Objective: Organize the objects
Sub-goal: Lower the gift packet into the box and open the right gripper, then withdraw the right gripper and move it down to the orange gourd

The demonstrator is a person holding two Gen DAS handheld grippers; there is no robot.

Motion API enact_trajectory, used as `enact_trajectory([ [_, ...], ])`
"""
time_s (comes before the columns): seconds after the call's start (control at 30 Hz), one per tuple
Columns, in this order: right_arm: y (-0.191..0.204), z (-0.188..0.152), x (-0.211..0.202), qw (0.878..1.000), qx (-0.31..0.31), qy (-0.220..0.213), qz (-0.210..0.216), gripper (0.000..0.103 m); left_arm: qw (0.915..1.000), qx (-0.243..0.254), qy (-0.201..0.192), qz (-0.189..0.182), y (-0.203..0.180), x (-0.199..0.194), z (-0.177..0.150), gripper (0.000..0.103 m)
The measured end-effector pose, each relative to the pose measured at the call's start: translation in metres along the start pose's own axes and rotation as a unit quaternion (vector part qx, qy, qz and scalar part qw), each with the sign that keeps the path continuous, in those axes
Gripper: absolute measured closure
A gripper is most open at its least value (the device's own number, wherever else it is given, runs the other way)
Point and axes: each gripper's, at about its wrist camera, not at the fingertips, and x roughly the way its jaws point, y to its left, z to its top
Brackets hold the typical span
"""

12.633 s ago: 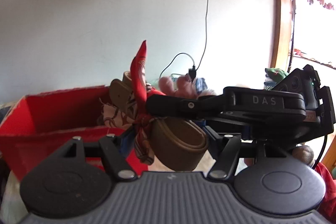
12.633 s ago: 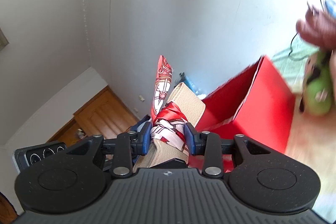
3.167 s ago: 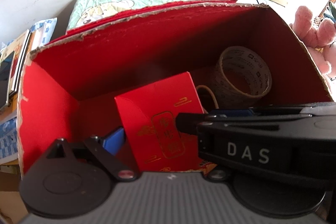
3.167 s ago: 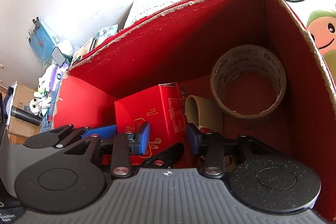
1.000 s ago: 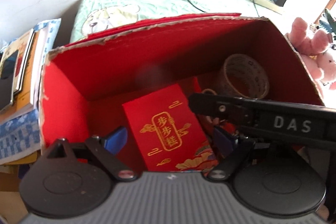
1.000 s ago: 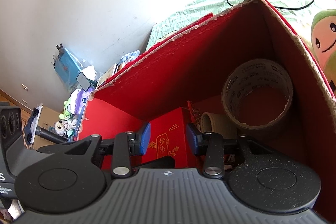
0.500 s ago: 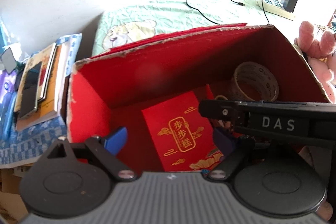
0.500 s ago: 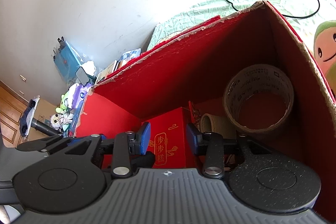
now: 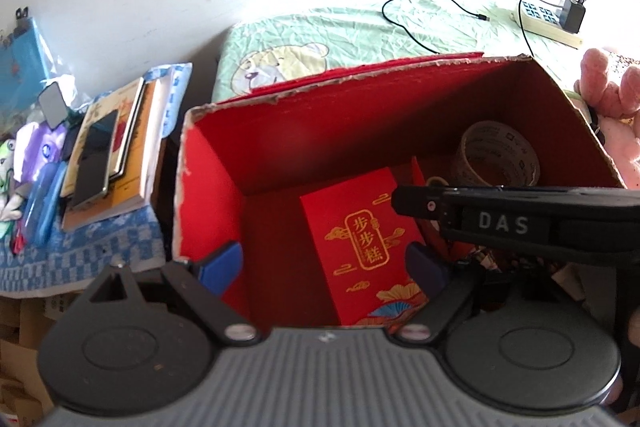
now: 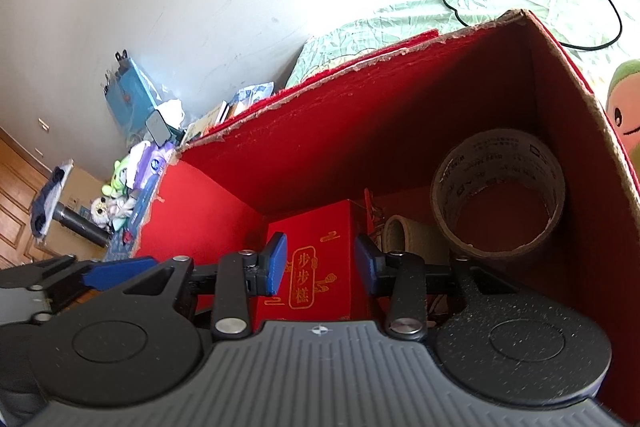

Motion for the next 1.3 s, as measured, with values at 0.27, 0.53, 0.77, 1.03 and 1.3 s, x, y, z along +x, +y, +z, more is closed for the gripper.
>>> enact_trajectory([
  [0.27,0.009,-0.005,-0.01,0.999,-0.03,-0.022,-0.021,0.061,0.9992,-0.003,-0.027,0.029,-0.003,-0.03,-0.01,0.016],
  [0.53,0.027,-0.022,-0.078,0.99,-0.047,-0.13,0.008,0.059,0.9977,-0.008,-0.052,0.043,-0.003,-0.058,-0.024,0.016],
  [0.77,0.034,-0.051,-0.122,0.982,-0.047,-0.184,0.007,0.046,0.9964,-0.003,-0.074,0.04,-0.007,-0.081,-0.036,0.016],
  [1.03,0.035,-0.084,-0.145,0.977,-0.05,-0.204,-0.025,0.042,0.9972,-0.002,-0.07,0.026,-0.006,-0.091,-0.055,0.016],
  [1.3,0.029,-0.099,-0.14,0.988,0.012,-0.153,-0.018,0.042,0.9983,0.001,-0.057,0.009,-0.005,-0.091,-0.074,0.016],
])
